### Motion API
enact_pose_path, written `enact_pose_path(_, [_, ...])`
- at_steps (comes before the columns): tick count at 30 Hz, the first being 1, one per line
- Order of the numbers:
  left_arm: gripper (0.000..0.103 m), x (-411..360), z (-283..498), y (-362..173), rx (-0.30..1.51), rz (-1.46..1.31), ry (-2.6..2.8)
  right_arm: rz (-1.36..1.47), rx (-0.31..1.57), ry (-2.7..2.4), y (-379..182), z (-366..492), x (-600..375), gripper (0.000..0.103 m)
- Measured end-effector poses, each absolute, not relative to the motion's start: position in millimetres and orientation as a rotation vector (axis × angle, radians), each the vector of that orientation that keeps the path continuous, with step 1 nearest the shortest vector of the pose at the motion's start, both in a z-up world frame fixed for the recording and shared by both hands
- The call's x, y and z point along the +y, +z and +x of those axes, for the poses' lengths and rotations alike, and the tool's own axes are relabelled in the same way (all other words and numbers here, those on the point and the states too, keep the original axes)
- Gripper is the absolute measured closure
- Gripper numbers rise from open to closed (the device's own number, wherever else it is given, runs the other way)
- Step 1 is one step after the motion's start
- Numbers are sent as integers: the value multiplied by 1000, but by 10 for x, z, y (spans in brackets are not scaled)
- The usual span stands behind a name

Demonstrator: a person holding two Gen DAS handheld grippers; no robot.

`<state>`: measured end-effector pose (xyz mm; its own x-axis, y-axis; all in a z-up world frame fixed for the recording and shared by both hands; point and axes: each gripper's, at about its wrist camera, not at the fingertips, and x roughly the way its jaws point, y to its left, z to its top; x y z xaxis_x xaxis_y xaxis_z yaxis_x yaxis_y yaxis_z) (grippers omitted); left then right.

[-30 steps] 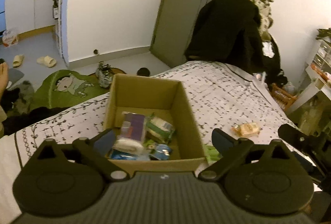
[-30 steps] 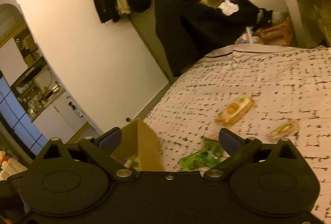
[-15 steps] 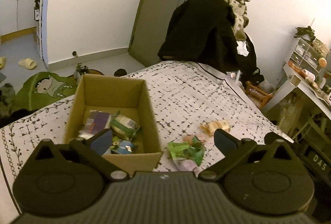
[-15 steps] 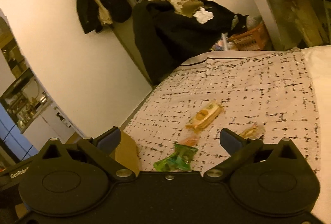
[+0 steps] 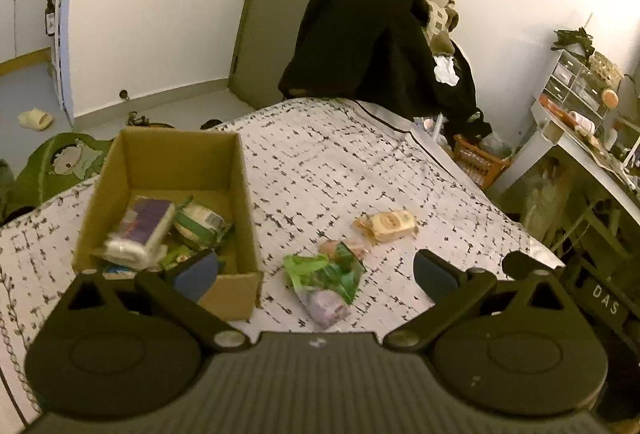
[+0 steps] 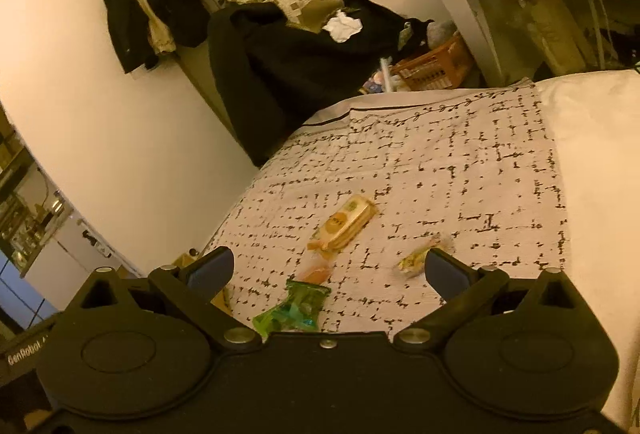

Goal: Organize snacks
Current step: 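Withdraw both open grippers from the box back to the snack pile, then grasp the green wrapped snack with left gripper while right grasps clear nut bag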

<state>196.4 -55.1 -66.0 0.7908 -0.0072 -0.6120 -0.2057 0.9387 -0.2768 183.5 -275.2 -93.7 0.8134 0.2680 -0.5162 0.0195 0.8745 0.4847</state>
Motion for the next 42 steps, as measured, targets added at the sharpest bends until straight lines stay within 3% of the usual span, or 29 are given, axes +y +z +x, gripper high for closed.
enact_pose_path(11, [1, -812, 1974, -800, 654, -354, 70, 552, 630, 52, -1057, 1942, -2923, 1])
enact_pose_path(14, [3, -895, 1979, -852, 652, -370, 20, 571, 660, 48, -1133, 2021, -2932, 12])
enact_pose_path(16, [8, -952, 2005, -878, 646, -353, 4, 591, 678, 52, -1188, 2079, -2946, 19])
enact_pose_path(22, [19, -971, 2194, -1083, 670, -393, 24, 617, 730, 9, -1328, 2217, -2975, 20])
enact_pose_path(28, [21, -949, 2389, -1237, 660, -407, 69, 622, 782, -13, -1454, 2358, -2968, 21])
enact_pose_path(33, [30, -1042, 2601, -1334, 661, -353, 53, 621, 812, -25, -1571, 2559, -3007, 25])
enact_pose_path(42, [36, -1174, 2942, -1634, 703, -265, 51, 589, 882, -31, -1787, 2791, -2977, 31])
